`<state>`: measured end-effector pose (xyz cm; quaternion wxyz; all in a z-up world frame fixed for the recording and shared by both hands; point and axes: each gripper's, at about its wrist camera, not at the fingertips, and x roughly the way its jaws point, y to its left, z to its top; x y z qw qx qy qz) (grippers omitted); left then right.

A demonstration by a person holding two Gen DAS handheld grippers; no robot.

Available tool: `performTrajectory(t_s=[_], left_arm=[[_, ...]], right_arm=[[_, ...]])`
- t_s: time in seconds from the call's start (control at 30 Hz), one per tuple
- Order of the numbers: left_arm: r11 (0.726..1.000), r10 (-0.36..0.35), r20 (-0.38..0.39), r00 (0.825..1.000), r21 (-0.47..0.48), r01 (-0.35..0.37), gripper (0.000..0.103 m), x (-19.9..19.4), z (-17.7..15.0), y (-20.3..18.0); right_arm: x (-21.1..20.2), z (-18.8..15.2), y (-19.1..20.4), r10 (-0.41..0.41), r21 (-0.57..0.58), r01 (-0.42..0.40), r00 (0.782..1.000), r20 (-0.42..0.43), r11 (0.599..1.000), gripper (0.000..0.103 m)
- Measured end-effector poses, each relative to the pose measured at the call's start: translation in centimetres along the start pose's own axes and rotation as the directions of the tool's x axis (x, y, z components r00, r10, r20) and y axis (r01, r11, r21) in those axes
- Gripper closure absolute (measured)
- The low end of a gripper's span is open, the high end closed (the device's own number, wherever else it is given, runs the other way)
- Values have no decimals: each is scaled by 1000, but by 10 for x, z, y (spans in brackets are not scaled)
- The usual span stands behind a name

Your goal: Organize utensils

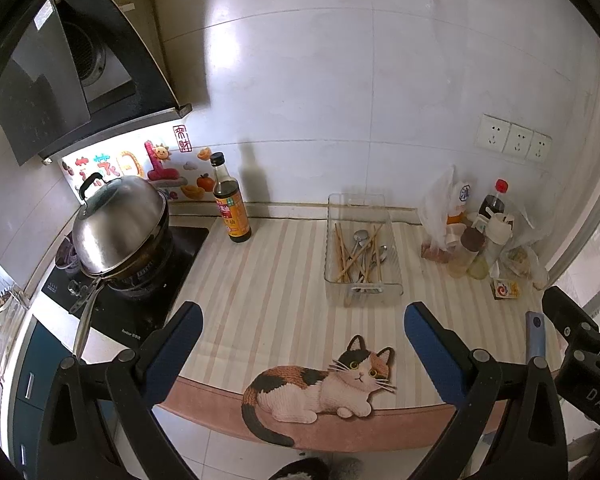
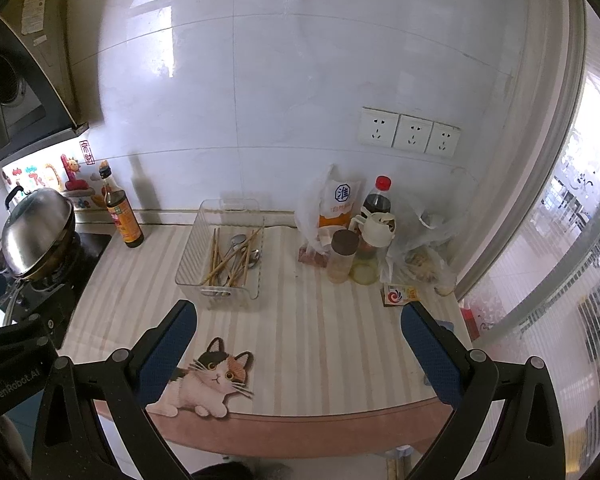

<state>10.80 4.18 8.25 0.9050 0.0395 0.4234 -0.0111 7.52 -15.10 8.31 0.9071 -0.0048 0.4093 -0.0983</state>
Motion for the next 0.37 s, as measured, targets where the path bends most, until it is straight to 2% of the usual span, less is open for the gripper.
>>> performTrajectory(t_s=[0.37], left_arm=[[1000, -4, 0, 1000, -4, 4, 0, 0, 1, -1]], right_arm=[[0, 3, 0, 0, 0, 0, 1000, -2, 1000, 0]])
